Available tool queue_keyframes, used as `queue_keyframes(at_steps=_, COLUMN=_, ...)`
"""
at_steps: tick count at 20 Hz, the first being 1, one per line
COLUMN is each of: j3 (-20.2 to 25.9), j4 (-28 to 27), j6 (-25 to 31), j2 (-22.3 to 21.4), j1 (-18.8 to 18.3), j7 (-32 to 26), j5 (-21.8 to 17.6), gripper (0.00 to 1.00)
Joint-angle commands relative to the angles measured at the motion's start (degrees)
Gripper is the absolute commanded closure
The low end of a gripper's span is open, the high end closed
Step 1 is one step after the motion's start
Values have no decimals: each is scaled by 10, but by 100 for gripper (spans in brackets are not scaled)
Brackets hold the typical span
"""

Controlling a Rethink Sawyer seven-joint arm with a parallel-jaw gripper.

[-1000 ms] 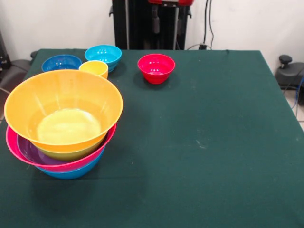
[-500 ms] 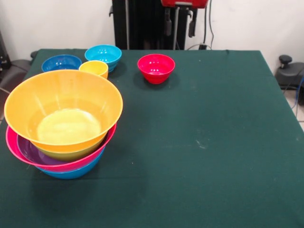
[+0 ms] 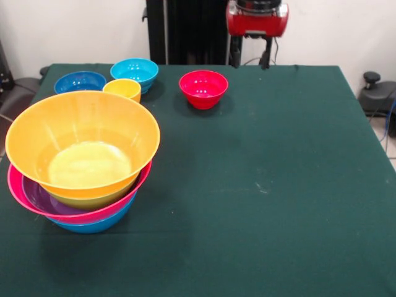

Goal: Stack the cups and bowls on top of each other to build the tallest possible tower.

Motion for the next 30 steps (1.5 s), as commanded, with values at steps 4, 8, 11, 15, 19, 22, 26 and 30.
queue_keyframes(at_steps=4, j3=-25, j4=-62, j6=-74, j2=106, j1=46, j7=112, j5=40, gripper=0)
queue_keyframes(at_steps=8, j3=-39, j4=-64, j6=-101, j2=130, j1=55, j7=105, j5=42, gripper=0)
queue_keyframes(at_steps=11, j3=-49, j4=-63, j6=-123, j2=148, j1=60, j7=104, j5=43, gripper=0)
queue_keyframes(at_steps=15, j3=-52, j4=-65, j6=-140, j2=165, j1=60, j7=94, j5=44, gripper=0)
queue_keyframes(at_steps=19, j3=-48, j4=-59, j6=-146, j2=169, j1=55, j7=86, j5=47, gripper=0)
queue_keyframes(at_steps=22, j3=-50, j4=-62, j6=-153, j2=174, j1=58, j7=86, j5=50, gripper=0)
queue_keyframes(at_steps=26, j3=-52, j4=-56, j6=-140, j2=159, j1=63, j7=88, j5=56, gripper=0)
queue_keyframes(at_steps=30, j3=-53, j4=-36, j6=-123, j2=132, j1=69, j7=94, j5=65, gripper=0)
